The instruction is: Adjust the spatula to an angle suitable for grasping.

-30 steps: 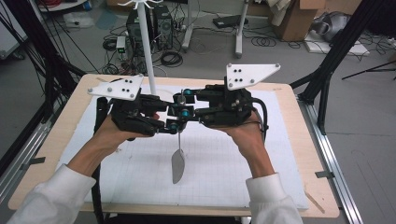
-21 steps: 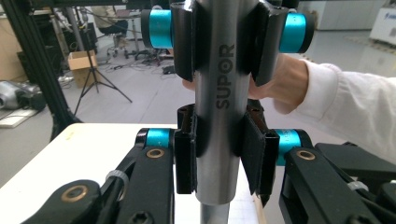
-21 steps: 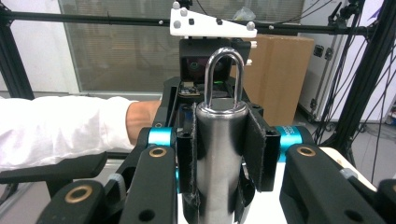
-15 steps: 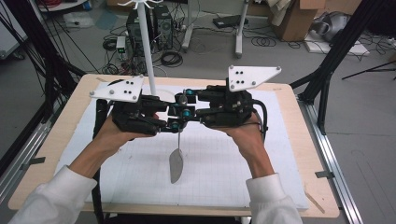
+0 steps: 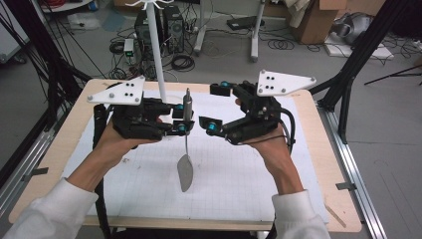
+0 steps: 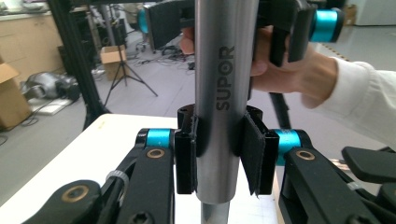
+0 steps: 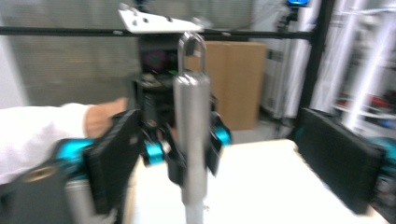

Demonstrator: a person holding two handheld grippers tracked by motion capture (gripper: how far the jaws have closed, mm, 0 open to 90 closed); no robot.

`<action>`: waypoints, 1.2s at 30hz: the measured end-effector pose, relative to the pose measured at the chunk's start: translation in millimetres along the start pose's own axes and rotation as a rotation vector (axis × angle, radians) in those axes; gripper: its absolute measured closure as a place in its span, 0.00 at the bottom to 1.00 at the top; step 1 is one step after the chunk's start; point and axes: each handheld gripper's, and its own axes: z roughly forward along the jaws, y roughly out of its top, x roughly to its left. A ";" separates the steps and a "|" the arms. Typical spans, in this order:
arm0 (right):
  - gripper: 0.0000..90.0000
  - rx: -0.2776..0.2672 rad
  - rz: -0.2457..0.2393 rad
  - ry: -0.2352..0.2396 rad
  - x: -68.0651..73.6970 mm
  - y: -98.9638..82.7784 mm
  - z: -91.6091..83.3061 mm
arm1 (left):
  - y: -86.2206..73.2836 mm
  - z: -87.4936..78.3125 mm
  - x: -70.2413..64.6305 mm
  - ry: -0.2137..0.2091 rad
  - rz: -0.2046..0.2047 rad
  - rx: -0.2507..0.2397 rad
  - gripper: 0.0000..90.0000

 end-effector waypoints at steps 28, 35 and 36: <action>0.00 0.091 -0.034 -0.445 0.1 -62.4 -79.2 | 6.8 -31.9 5.0 0.217 -0.051 0.008 0.76; 0.00 0.080 -0.007 -0.503 -5.1 -79.0 -91.4 | 6.0 -43.5 6.0 0.265 -0.054 0.003 0.76; 0.00 0.083 0.000 -0.513 -5.8 -81.5 -92.7 | 5.8 -45.0 5.9 0.271 -0.056 0.002 0.76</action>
